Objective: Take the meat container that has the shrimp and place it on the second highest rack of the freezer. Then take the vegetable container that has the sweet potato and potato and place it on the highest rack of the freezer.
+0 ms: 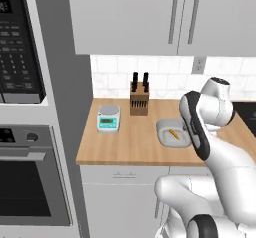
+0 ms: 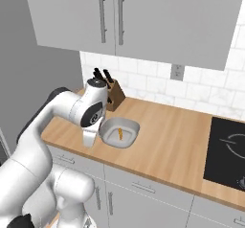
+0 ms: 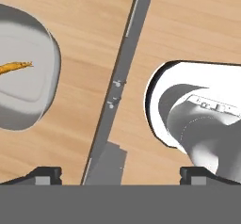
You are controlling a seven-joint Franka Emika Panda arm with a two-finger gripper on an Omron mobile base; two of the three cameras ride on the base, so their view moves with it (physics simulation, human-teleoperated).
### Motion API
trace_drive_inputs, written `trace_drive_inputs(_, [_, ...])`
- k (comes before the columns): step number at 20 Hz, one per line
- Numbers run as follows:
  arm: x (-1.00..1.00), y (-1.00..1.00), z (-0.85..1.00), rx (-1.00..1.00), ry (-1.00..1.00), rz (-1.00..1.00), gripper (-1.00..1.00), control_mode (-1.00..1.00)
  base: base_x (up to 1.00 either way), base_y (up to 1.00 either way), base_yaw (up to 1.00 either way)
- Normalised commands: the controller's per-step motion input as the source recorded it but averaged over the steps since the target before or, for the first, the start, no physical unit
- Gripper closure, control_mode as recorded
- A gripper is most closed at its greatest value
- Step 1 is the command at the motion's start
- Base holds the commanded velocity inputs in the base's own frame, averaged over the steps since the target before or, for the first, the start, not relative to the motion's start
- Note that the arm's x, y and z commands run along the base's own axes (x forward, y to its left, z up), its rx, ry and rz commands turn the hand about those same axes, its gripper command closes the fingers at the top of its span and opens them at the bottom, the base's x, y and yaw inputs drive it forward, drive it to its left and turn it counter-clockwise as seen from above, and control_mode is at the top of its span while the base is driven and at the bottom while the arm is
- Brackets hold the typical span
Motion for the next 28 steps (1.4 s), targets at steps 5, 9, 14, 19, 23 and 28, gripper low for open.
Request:
trace_drive_inputs(5, [0.40,0.15,-0.31,-0.22,0.00,-0.15,-1.00,-1.00,0.00,0.00,0.00])
trace_drive_inputs(9, [0.28,0.02,-0.20,-0.14,0.00,-0.19,-1.00,-1.00,0.00,0.00,0.00])
trace_drive_inputs(14, [0.01,0.00,-0.06,-0.03,0.00,-0.09,-1.00,-1.00,0.00,0.00,0.00])
trace_drive_inputs(19, [0.07,0.01,-0.10,-0.02,0.04,-0.07,-1.00,-1.00,0.00,0.00,0.00])
trace_drive_inputs(23, [0.20,0.06,-0.15,-0.19,0.00,-0.15,-1.00,-1.00,0.00,0.00,0.00])
trace_drive_inputs(28, [0.05,0.01,-0.12,-0.15,0.00,-0.18,-1.00,-1.00,0.00,0.00,0.00])
